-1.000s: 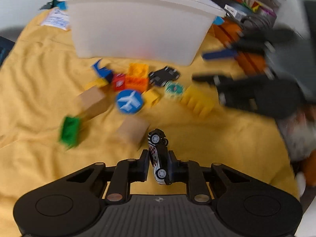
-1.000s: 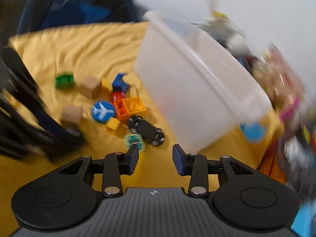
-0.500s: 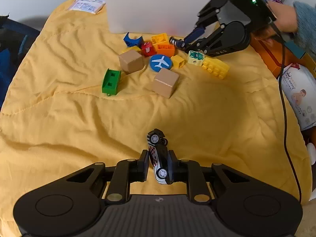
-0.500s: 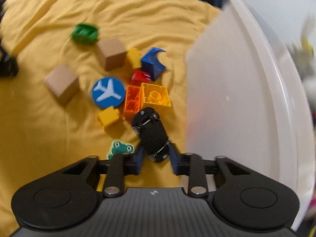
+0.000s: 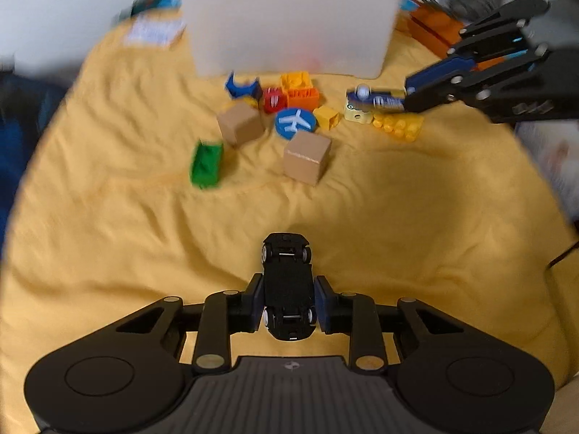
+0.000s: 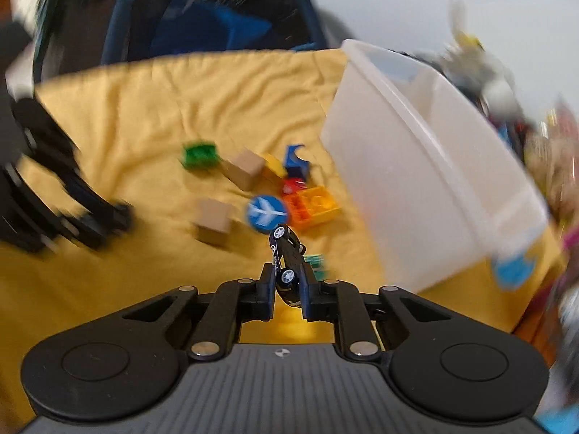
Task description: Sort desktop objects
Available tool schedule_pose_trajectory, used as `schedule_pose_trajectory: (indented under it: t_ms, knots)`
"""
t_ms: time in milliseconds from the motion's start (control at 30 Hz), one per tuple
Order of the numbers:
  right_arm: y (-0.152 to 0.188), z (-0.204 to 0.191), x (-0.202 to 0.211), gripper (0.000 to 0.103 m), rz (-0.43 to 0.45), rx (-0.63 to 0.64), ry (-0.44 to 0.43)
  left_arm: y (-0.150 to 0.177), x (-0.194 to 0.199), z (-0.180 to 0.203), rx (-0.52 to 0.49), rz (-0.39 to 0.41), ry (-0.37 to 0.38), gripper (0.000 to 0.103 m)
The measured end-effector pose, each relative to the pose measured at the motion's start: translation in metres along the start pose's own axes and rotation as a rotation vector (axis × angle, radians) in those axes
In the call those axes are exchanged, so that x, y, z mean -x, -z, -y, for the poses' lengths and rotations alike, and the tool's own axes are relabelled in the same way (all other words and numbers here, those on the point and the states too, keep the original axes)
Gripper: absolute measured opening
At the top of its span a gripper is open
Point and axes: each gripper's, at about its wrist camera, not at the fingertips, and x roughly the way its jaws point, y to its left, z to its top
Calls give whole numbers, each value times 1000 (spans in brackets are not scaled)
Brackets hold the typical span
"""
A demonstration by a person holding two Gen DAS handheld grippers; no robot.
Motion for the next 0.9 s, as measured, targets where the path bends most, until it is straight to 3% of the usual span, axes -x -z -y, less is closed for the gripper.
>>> schedule_pose_trajectory:
  t_ms: [67,133,233,300,400,533,600,733,900]
  knots:
    - [5,5,6,16,25,-180,-89,3,4,10,-137,27,-117,32]
    - [17,5,11,16,44,-418,-204,7,1,14,-213,24,-183,32]
    - [42,-3,-5,16,36,-677,-319,12,-4,19,-239,13,-180,33]
    - [53,-7,-17,16,0,-765,-337,13,-3,25,-234,19,-153,33]
    - [56,-6,-13,18,-2,-764,-251,15,7,36,-204,57,-82,35]
    - [54,2,-3,19,-13,-713,-44,18,12,57,-261,111,-36,48]
    - [51,1,-2,20,-21,-653,-1,19,13,66,-260,117,-2,54]
    - [42,-18,5,26,-26,-483,66,20,18,68,-205,94,99,54]
    - [25,-40,12,28,-10,-351,90,20,37,57,-147,123,24,54]
